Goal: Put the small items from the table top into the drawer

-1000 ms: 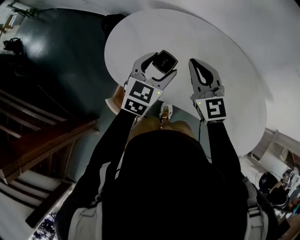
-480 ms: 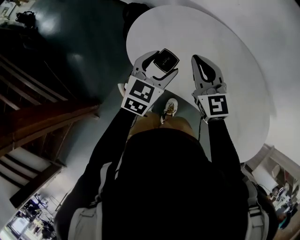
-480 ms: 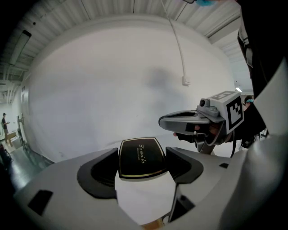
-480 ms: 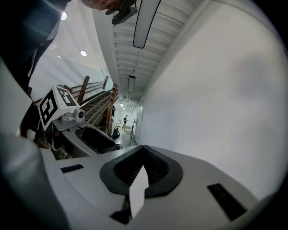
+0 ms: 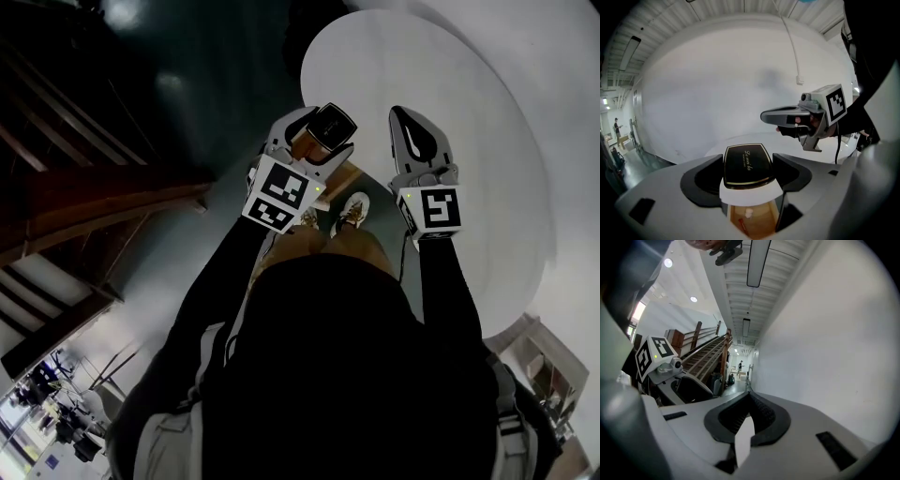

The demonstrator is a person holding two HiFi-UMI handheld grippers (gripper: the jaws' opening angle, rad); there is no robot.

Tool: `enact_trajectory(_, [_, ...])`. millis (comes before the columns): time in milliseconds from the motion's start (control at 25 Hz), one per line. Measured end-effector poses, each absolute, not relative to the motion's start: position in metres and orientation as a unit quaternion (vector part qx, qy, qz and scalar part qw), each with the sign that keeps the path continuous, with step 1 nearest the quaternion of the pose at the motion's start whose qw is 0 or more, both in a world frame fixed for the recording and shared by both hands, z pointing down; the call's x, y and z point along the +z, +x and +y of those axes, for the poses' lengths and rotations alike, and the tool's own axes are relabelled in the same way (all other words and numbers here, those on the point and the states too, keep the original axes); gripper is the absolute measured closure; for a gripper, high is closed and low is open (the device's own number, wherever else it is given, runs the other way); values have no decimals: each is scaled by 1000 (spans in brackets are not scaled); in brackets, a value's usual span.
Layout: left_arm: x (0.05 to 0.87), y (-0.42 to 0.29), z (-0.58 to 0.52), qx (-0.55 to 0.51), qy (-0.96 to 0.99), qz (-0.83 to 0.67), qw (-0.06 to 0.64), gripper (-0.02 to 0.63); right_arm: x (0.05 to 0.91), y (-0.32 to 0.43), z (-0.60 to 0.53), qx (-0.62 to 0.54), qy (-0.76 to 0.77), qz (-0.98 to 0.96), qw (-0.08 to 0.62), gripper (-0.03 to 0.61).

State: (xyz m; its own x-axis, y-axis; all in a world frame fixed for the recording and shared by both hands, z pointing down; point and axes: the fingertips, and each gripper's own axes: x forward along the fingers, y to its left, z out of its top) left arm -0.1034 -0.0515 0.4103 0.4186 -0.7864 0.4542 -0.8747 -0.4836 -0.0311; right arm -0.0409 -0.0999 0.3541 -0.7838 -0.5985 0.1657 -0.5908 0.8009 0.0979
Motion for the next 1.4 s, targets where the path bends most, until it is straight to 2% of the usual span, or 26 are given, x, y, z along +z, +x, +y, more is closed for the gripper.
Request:
enact_trajectory(240, [476, -117, -22, 278, 830, -464, 140, 272, 365, -50, -94, -12, 306, -946, 109, 552])
enact_trajectory(640, [599, -96, -2, 390, 838, -344, 164, 272, 408, -33, -98, 8, 315, -938, 144, 552])
enact_trajectory(1040, [695, -76, 7, 486, 844, -187, 126, 270, 428, -19, -107, 18, 322, -931, 172, 552])
enact_trajectory(1400, [761, -51, 26, 552, 834, -3, 17, 270, 448, -5, -110, 39, 330, -919, 210, 552])
